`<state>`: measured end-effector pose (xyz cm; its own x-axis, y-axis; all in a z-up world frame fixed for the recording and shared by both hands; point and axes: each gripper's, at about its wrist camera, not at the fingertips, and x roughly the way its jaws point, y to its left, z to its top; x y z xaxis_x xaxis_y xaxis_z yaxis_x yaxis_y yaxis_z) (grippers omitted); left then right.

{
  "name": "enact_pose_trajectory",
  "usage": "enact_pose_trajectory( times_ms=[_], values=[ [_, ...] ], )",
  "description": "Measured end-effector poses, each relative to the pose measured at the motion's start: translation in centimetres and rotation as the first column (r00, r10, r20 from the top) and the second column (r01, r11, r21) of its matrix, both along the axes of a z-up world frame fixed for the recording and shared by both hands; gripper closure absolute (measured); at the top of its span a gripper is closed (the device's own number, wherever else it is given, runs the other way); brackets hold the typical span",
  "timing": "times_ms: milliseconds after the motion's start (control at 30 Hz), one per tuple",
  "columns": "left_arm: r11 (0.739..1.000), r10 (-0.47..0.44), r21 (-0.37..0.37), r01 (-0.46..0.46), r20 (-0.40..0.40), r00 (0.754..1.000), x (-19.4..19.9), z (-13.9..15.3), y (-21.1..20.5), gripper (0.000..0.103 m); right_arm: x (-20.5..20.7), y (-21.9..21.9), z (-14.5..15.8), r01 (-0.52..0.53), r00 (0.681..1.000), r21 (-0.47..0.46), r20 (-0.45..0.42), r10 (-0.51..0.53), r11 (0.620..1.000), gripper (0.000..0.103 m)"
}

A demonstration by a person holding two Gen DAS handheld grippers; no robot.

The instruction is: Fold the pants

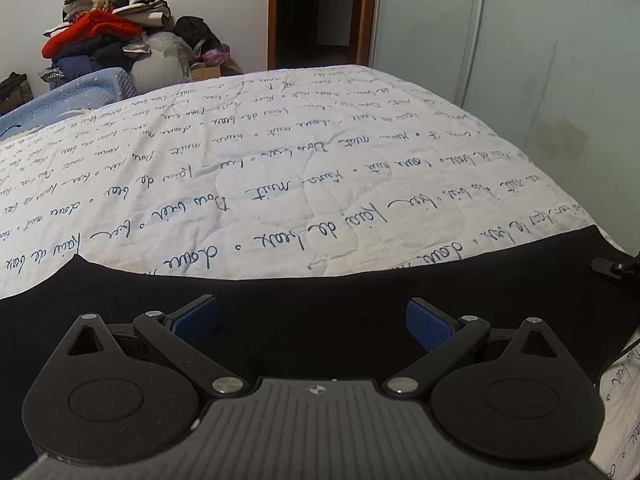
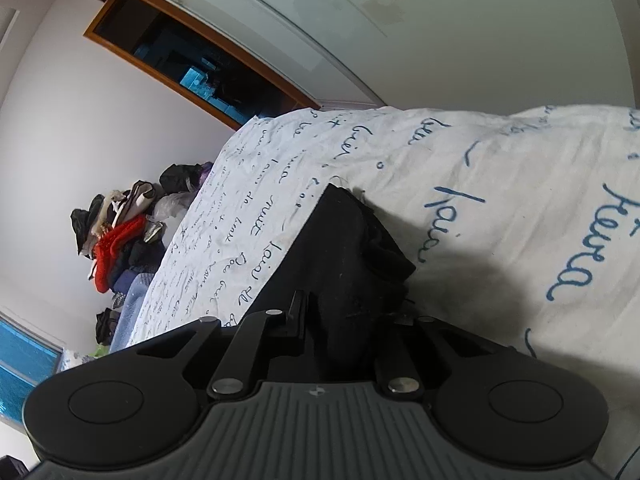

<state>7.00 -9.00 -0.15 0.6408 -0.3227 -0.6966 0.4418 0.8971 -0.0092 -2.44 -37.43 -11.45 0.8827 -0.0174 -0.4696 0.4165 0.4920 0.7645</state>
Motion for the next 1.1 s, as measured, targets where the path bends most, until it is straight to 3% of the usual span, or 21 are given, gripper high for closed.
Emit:
enact_pose_trajectory(
  times_ms=[100,167,233,367,467,533,567,667,700,767,867,900,933,1000,1033,1100],
  values=[
    [1.000,0.006,0.000,-0.006,-0.011,1.000,0.0,0.0,-0.1,0.002,0.1,0.5,0.7,-0.023,1.000,-0.038,0.006,0.023,0.999,0.093],
    [1.000,0.005,-0.030,-0.006,-0.037,0.999,0.2,0.4,-0.1,0.002,0.1,2.2,2.4,-0.079,0.997,-0.170,-0.007,0.079,0.982,0.093],
    [0.996,-0.009,-0.089,0.002,-0.073,0.997,0.6,1.0,-0.2,0.002,0.6,5.2,4.0,-0.155,0.988,-0.314,-0.028,0.154,0.937,0.093],
    [0.961,-0.109,-0.270,0.060,-0.167,0.980,1.2,2.3,-1.7,0.002,1.1,9.3,4.6,-0.247,0.968,-0.440,-0.072,0.240,0.864,0.093],
    [0.897,-0.253,-0.425,0.121,-0.270,0.929,1.5,2.4,-3.7,0.001,0.8,9.8,3.9,-0.255,0.966,-0.427,-0.083,0.243,0.867,0.093],
    [0.870,-0.340,-0.467,0.160,-0.332,0.880,1.8,2.2,-5.9,0.001,0.6,10.0,3.9,-0.257,0.966,-0.447,-0.090,0.243,0.857,0.093],
    [0.871,-0.358,-0.459,0.176,-0.346,0.867,1.7,2.1,-7.2,0.001,0.5,10.6,4.1,-0.265,0.964,-0.484,-0.106,0.245,0.834,0.093],
    [0.887,-0.386,-0.393,0.241,-0.347,0.855,1.7,2.1,-10.7,0.001,0.3,12.9,5.0,-0.282,0.959,-0.635,-0.176,0.221,0.719,0.093],
    [0.888,-0.391,-0.386,0.248,-0.356,0.849,1.7,2.1,-11.5,0.001,0.2,12.8,5.1,-0.282,0.959,-0.631,-0.172,0.223,0.723,0.093],
    [0.877,-0.436,-0.387,0.283,-0.398,0.807,1.9,1.9,-12.9,0.001,-0.1,12.6,5.2,-0.267,0.964,-0.622,-0.161,0.213,0.736,0.092],
    [0.848,-0.515,-0.379,0.370,-0.424,0.745,1.6,2.2,-14.7,0.001,0.3,14.5,5.6,-0.303,0.953,-0.725,-0.228,0.200,0.619,0.092],
    [0.840,-0.535,-0.370,0.398,-0.433,0.726,1.4,2.1,-14.9,0.001,0.5,15.6,5.8,-0.330,0.944,-0.758,-0.255,0.210,0.563,0.092],
    [0.838,-0.540,-0.362,0.409,-0.440,0.718,1.4,1.9,-14.9,0.001,0.8,17.1,5.8,-0.366,0.930,-0.801,-0.295,0.221,0.473,0.092],
    [0.852,-0.519,-0.350,0.389,-0.461,0.720,1.6,1.1,-13.9,0.001,1.0,20.9,5.0,-0.427,0.900,-0.874,-0.385,0.205,0.234,0.092],
    [0.856,-0.510,-0.358,0.371,-0.476,0.717,1.8,0.6,-13.1,0.001,1.0,22.5,4.3,-0.460,0.879,-0.878,-0.428,0.211,0.136,0.092],
    [0.861,-0.496,-0.390,0.327,-0.502,0.708,2.4,-0.4,-11.3,0.001,0.6,24.6,3.3,-0.496,0.845,-0.868,-0.476,0.245,0.024,0.092]
  ],
)
